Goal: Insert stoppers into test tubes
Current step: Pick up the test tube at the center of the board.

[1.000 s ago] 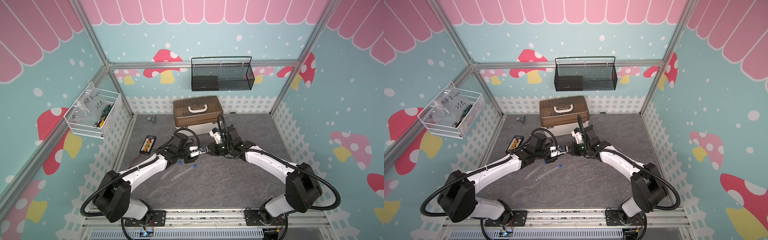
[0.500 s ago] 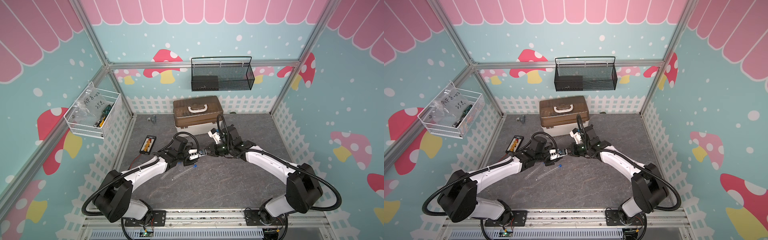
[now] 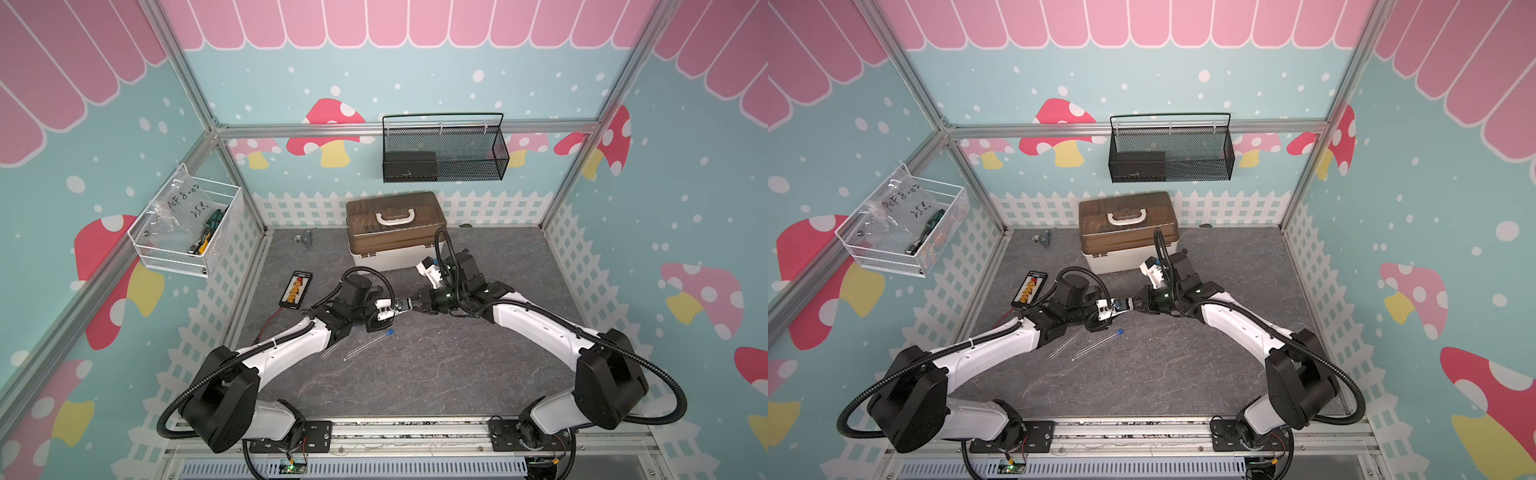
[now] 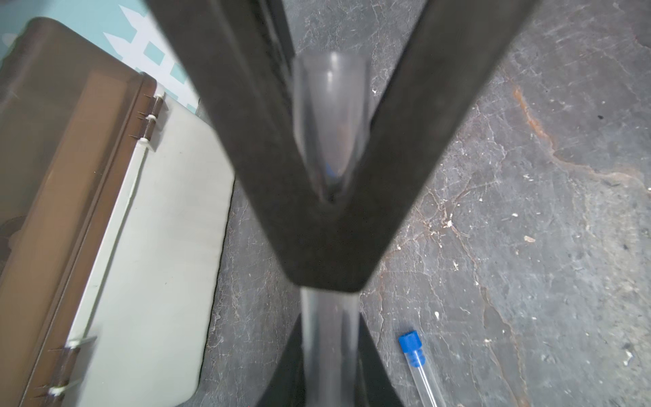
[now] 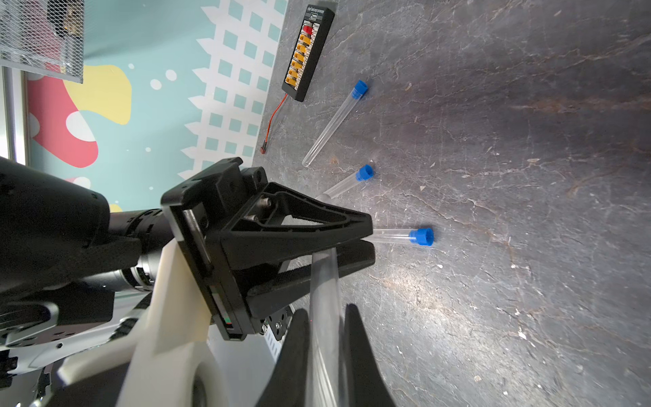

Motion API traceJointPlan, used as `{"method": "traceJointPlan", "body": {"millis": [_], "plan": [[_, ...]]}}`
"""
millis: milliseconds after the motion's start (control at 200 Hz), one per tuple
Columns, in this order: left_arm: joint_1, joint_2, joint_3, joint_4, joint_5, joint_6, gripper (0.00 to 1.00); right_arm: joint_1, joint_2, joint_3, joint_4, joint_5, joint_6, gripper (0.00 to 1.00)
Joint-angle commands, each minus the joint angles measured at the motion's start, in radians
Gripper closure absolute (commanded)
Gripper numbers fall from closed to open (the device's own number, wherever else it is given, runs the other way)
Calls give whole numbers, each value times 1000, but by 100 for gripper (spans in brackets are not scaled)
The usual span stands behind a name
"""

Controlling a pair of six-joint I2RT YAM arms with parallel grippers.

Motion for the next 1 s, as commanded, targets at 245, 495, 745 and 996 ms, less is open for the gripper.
{"method": "traceJointPlan", "body": {"millis": [245, 495, 745, 996], "plan": [[-1, -11, -10, 11, 36, -7, 91, -33, -83, 37, -26, 34, 7, 61], [-2, 37, 74, -35, -78, -113, 100, -59, -145, 28, -361, 552, -206, 59], [4, 83, 218, -99, -324, -344, 100, -53, -10, 21, -348, 688, -156, 59], [18, 29, 202, -65, -362, -365, 100, -51, 212, 175, -312, 689, -307, 54]]}}
